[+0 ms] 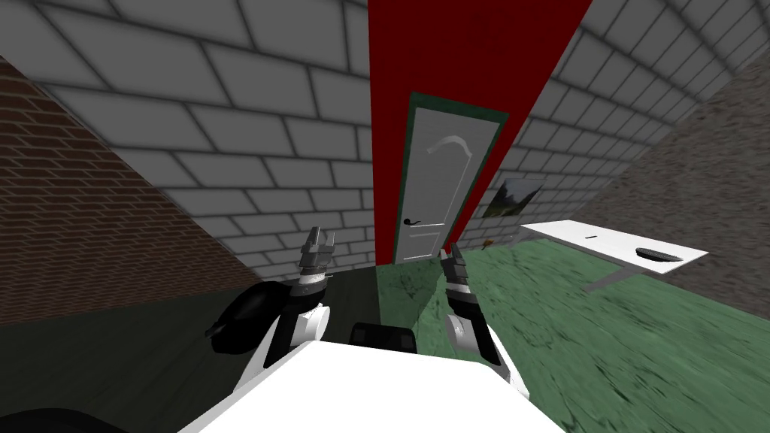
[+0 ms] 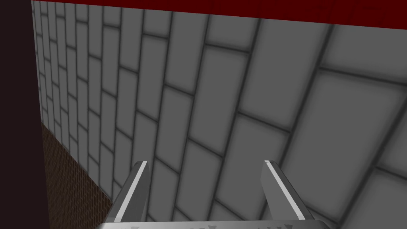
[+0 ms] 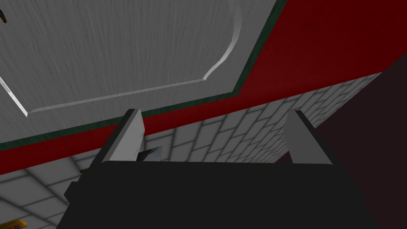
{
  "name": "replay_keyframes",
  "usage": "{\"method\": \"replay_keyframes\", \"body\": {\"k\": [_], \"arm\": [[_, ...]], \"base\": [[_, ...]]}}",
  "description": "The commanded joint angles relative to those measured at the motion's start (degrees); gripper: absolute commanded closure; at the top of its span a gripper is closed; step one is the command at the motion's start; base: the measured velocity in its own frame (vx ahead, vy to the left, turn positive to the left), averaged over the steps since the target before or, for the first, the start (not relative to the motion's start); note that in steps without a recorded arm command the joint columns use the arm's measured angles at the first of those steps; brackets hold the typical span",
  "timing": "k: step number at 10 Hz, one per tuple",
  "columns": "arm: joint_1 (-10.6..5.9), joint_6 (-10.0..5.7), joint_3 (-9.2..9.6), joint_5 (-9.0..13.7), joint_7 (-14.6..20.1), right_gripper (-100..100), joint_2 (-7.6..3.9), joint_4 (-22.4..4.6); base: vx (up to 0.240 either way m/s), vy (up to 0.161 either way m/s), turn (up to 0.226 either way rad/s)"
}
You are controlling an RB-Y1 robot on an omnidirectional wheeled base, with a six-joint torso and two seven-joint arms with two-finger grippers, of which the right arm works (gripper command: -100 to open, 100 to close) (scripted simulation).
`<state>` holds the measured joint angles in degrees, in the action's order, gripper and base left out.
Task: Pull the door open
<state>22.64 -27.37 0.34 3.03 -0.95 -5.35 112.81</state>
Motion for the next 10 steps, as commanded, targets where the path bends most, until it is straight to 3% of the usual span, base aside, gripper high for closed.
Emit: {"method": "replay_keyframes", "body": {"k": [1,4,5,10], "arm": [[-0.92,-0.25,-0.03,0.1,0.4,-100,-0.61,-2.4],[-2.43,-1.20,-0.12,0.4,1.4,-100,-1.94,-7.1],[-2.43,-1.20,-0.12,0.4,1.4,-100,-1.94,-7.2],[-5.15,-2.91,-0.29,0.9,3.0,-100,-4.32,-16.0]], "base": [[0.112,-0.017,0.079],[0.096,-0.031,0.098],[0.058,-0.026,0.022],[0.079,-0.026,0.099]]}}
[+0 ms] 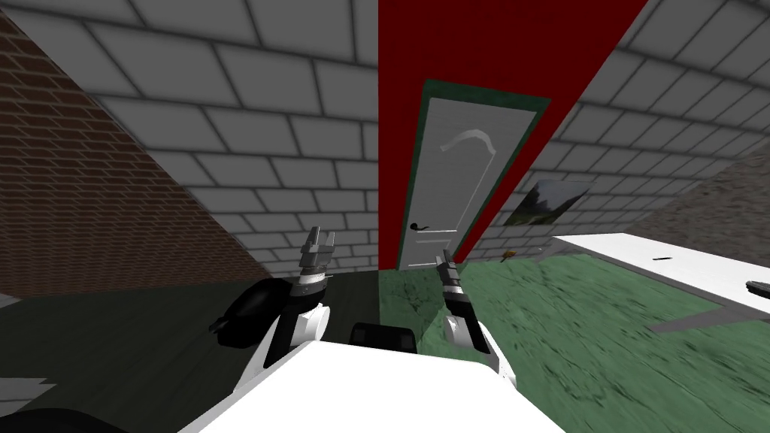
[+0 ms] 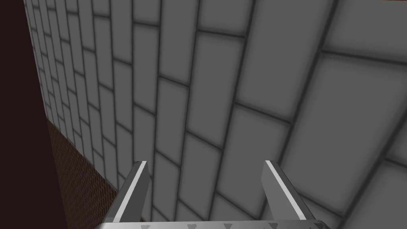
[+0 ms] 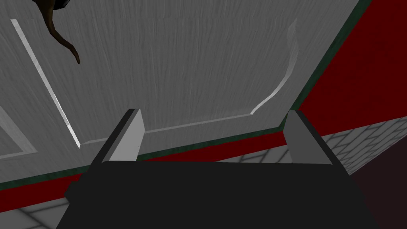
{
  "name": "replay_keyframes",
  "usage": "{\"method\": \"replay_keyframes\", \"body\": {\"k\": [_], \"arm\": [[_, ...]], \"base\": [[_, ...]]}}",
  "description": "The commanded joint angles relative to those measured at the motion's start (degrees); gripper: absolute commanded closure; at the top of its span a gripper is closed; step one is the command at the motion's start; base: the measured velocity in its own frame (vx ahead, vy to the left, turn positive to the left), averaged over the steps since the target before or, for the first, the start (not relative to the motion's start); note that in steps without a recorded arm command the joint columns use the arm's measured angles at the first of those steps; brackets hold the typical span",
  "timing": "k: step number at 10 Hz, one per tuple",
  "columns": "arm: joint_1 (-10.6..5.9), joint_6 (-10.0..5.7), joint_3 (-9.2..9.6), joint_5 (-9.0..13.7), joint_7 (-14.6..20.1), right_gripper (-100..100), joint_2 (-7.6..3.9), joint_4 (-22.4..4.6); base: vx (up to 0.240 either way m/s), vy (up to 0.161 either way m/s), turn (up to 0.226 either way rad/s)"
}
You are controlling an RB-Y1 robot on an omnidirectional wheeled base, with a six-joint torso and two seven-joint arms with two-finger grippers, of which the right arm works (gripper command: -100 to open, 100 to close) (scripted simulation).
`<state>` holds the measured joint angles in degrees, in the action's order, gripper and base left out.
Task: Pull the door open
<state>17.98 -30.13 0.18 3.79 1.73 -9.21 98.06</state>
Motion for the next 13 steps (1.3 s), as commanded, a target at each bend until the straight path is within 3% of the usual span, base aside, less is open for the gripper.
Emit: {"method": "replay_keyframes", "body": {"k": [1,2,13], "arm": [[-1.06,-0.51,-0.16,0.2,0.7,-100,-0.94,-2.9],[-1.06,-0.51,-0.16,0.2,0.7,-100,-0.94,-3.1],[-6.71,-4.07,-0.51,1.3,4.2,-100,-5.78,-21.3]], "base": [[0.101,-0.053,0.100],[0.070,-0.032,0.033],[0.079,-0.035,0.096]]}}
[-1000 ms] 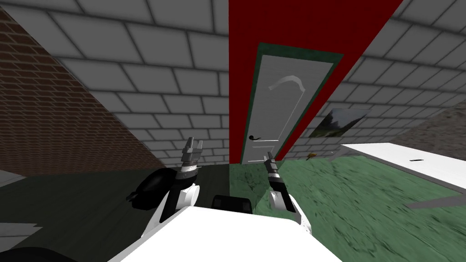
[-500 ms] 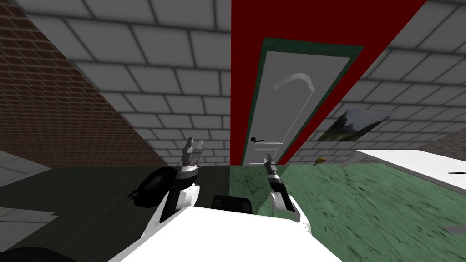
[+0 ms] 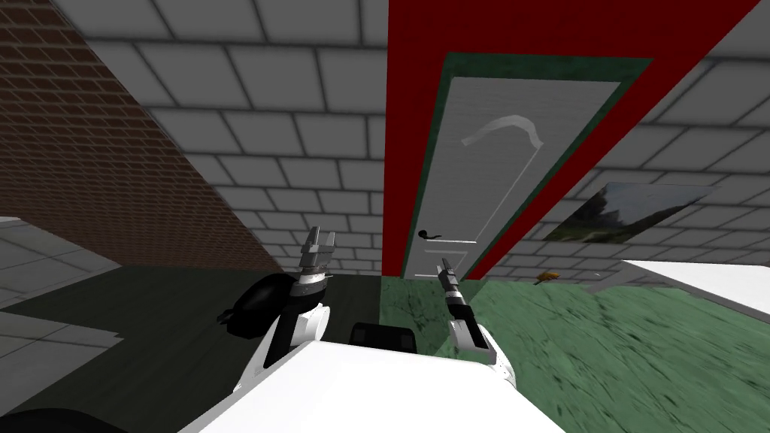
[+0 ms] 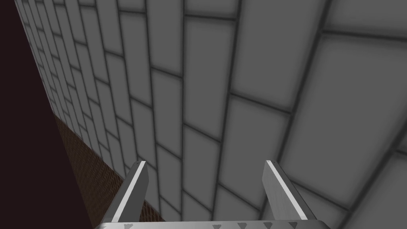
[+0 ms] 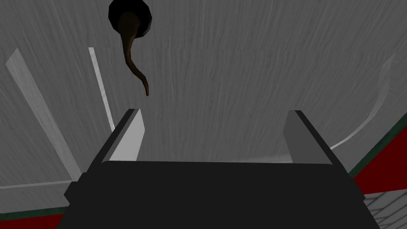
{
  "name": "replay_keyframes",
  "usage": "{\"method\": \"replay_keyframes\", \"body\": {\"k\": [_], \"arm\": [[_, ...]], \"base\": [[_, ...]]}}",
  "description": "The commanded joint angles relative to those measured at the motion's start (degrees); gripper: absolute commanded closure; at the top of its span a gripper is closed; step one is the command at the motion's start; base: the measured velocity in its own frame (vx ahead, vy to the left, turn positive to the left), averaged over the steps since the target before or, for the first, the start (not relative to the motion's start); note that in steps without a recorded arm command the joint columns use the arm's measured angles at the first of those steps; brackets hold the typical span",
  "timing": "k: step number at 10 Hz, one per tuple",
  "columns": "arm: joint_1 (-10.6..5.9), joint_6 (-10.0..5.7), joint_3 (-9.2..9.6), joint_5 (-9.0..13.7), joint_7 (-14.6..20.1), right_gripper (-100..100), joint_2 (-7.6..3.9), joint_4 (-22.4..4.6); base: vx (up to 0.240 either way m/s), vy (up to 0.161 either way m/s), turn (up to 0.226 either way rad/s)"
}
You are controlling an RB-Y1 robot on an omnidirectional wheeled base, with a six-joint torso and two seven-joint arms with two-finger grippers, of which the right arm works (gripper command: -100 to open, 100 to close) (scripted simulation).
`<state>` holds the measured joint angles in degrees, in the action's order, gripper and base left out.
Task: Pull the door open
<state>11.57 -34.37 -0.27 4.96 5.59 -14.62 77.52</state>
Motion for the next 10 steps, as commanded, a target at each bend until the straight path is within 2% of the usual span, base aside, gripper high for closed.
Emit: {"method": "replay_keyframes", "body": {"k": [1,10], "arm": [[-0.83,-0.16,-0.10,0.2,0.6,-100,-0.82,-2.4],[-4.99,-2.78,-0.36,1.0,3.2,-100,-4.34,-15.8]], "base": [[0.084,-0.044,0.092],[0.088,-0.051,0.085]]}}
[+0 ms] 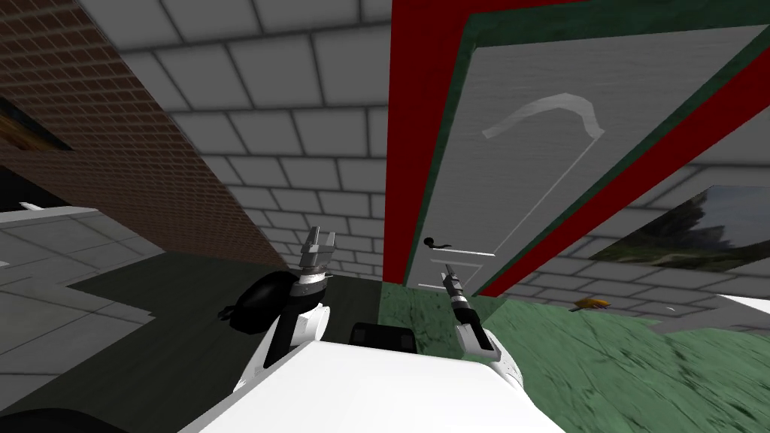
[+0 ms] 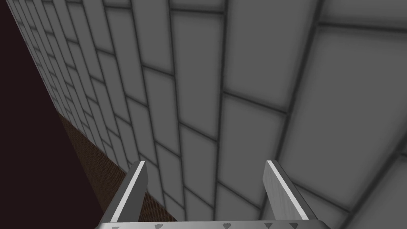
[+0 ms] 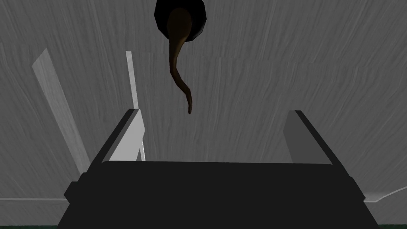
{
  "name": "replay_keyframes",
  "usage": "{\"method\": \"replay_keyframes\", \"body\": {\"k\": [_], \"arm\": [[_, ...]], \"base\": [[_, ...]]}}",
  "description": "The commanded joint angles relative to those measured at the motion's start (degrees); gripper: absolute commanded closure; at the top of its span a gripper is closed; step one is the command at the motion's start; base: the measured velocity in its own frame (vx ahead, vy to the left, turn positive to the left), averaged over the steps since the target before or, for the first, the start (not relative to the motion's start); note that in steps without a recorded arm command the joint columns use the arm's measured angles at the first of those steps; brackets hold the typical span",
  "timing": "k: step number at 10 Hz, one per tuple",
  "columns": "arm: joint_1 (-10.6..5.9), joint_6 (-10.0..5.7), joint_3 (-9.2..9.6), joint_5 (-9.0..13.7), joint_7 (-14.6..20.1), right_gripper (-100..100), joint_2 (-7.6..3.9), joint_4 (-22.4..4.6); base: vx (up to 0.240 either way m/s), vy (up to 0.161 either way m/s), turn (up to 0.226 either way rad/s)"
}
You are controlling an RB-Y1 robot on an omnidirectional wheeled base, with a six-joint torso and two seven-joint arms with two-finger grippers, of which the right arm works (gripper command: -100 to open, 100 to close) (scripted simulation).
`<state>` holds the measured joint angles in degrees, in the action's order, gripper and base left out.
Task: Pull the door open
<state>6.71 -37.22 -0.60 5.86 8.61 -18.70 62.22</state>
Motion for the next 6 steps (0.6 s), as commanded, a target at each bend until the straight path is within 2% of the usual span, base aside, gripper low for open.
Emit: {"method": "replay_keyframes", "body": {"k": [1,2,4,6], "arm": [[-0.47,-0.15,-0.05,0.1,0.4,-100,-0.55,-1.6],[-1.12,-0.56,-0.09,0.2,0.8,-100,-1.09,-3.7],[-1.89,-1.04,-0.14,0.4,1.3,-100,-1.73,-6.2],[-2.27,-1.29,-0.16,0.5,1.5,-100,-2.06,-7.4]], "base": [[0.091,-0.043,0.077],[0.114,-0.069,0.103],[0.110,-0.074,0.081],[0.090,-0.042,0.040]]}}
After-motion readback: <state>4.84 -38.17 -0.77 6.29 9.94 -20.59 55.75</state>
